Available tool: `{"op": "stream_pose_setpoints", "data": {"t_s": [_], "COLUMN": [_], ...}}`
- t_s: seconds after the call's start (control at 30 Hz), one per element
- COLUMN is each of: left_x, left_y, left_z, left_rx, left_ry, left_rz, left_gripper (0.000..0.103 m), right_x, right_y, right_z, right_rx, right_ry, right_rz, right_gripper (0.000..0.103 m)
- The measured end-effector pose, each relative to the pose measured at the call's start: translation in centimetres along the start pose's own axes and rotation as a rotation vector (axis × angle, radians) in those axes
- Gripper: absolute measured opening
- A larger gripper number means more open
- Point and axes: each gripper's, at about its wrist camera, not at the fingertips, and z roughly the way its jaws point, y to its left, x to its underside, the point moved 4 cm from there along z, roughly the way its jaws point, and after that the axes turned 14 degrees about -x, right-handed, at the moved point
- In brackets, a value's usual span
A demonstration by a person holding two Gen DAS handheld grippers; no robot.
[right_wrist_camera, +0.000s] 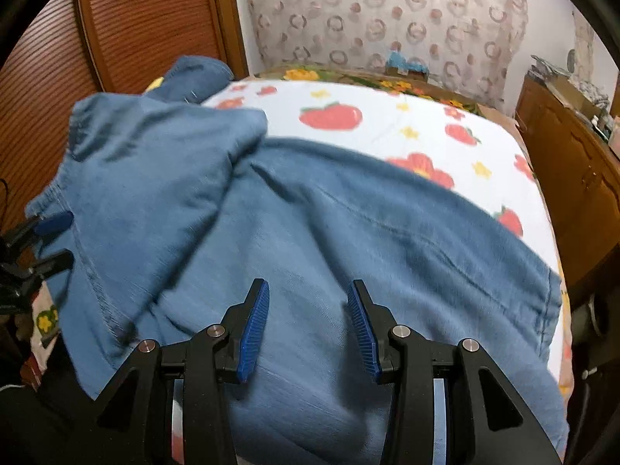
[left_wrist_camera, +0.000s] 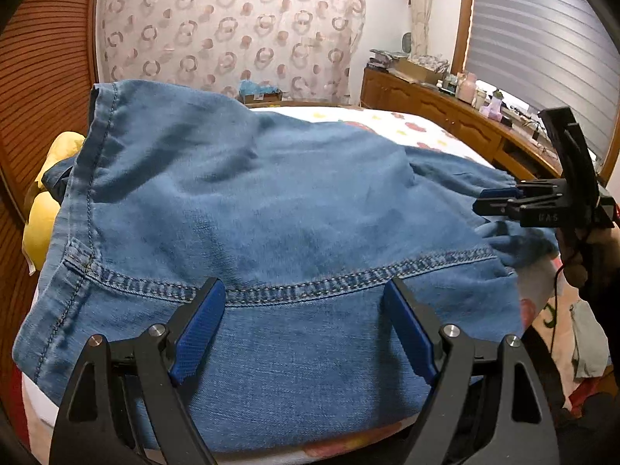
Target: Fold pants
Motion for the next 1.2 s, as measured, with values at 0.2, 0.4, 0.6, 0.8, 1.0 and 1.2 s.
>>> {"op": "stream_pose_setpoints", "data": {"t_s": [0.2, 0.4, 0.6, 0.8, 1.0, 1.2], "left_x": [0.7, 0.8, 0.9, 1.1, 1.2, 1.2], "left_y": [-0.3, -0.6, -0.6, -0.4, -0.4, -0.4], "left_z": [0.5, 0.7, 0.8, 0.7, 0.6, 0.6], "left_rx": [-0.012, -0.019, -0.017, -0.015, -0.013, -0.014], "left_ry": [-0.006, -0.009, -0.007, -0.005, -0.007, -0.007], "left_rz": [0.018, 0.017, 0.021, 0.02, 0.017, 0.018], "left_gripper": [0.088, 0.09, 0.09, 0.09, 0.09, 0.09], "right_x": [0.8, 2.1, 1.9, 1.5, 2.2, 2.5], "right_y": [-0.2, -0.2, -0.5, -4.3, -11.3, -16.4], "right_z": [0.2, -0.1, 0.0, -5.6, -8.6, -7.6], "right_rx": [0.034, 0.043, 0.037, 0.104, 0.195, 0.197], "right_ry": [-0.06, -0.106, -0.09, -0.158, -0.109, -0.028], "right_rz": [-0.035, -0.049, -0.016, 0.05, 0.143, 0.217], "right_gripper": [0.048, 0.048, 0.048, 0.048, 0.047, 0.039]}}
